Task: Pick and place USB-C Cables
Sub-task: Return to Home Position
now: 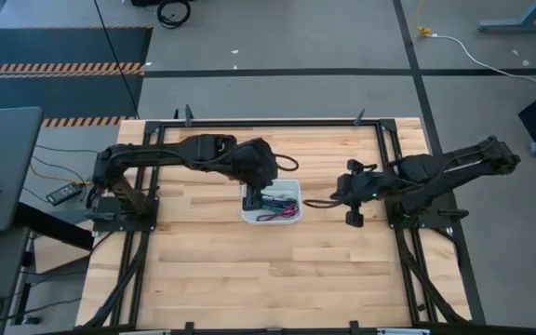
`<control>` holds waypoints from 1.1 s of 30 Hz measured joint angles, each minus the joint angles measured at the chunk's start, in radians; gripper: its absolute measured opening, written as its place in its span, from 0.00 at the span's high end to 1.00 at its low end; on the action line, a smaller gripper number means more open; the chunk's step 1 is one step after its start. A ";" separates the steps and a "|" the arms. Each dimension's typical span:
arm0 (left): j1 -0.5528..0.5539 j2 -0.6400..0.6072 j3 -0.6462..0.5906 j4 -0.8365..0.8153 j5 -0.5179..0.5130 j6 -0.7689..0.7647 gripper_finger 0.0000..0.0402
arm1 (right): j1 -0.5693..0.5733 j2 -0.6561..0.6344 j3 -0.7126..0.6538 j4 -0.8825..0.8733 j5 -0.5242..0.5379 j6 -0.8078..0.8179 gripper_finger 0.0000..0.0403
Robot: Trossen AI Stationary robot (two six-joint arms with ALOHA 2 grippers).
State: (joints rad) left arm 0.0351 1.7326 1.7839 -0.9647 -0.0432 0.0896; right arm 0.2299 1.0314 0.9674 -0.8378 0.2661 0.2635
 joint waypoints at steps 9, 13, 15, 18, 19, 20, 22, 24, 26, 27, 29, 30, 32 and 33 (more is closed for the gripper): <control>0.048 -0.241 -0.543 0.551 0.086 -0.010 1.00 | 0.020 -0.228 -0.174 0.136 -0.020 0.024 0.99; 0.077 -0.415 -0.835 0.792 0.080 -0.066 1.00 | 0.025 -0.310 -0.249 0.253 -0.003 -0.021 0.99; 0.075 -0.519 -0.964 0.903 0.085 -0.087 1.00 | 0.025 -0.353 -0.294 0.349 -0.005 -0.056 0.99; 0.072 -0.679 -1.133 1.001 0.086 -0.133 1.00 | 0.020 -0.421 -0.365 0.467 -0.036 -0.098 0.99; 0.069 -0.736 -1.186 1.022 0.083 -0.147 0.99 | 0.016 -0.441 -0.388 0.498 -0.049 -0.106 0.99; 0.066 -0.786 -1.228 1.044 0.081 -0.158 0.99 | 0.011 -0.460 -0.409 0.524 -0.062 -0.107 0.99; 0.053 -0.887 -1.321 1.099 0.070 -0.181 0.99 | 0.001 -0.502 -0.459 0.576 -0.090 -0.107 0.99; 0.039 -0.981 -1.409 1.148 0.061 -0.191 0.99 | -0.006 -0.538 -0.511 0.646 -0.119 -0.107 0.99; 0.028 -1.061 -1.482 1.218 0.046 -0.203 0.99 | -0.011 -0.571 -0.570 0.704 -0.142 -0.106 0.99; 0.026 -1.102 -1.520 1.237 0.041 -0.205 0.99 | -0.012 -0.587 -0.598 0.734 -0.150 -0.106 0.99; 0.023 -1.166 -1.578 1.278 0.034 -0.213 0.99 | -0.017 -0.619 -0.650 0.784 -0.159 -0.107 0.99; 0.023 -1.196 -1.606 1.284 0.033 -0.215 0.99 | -0.020 -0.634 -0.673 0.806 -0.160 -0.107 0.99; 0.023 -1.250 -1.656 1.288 0.033 -0.222 0.99 | -0.025 -0.663 -0.719 0.840 -0.165 -0.106 0.99; 0.023 -1.271 -1.676 1.298 0.032 -0.227 0.99 | -0.026 -0.679 -0.743 0.862 -0.172 -0.106 0.99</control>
State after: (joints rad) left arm 0.0578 0.4620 0.1083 0.3329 -0.0110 -0.1373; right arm 0.2043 0.3527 0.2246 0.0239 0.0939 0.1577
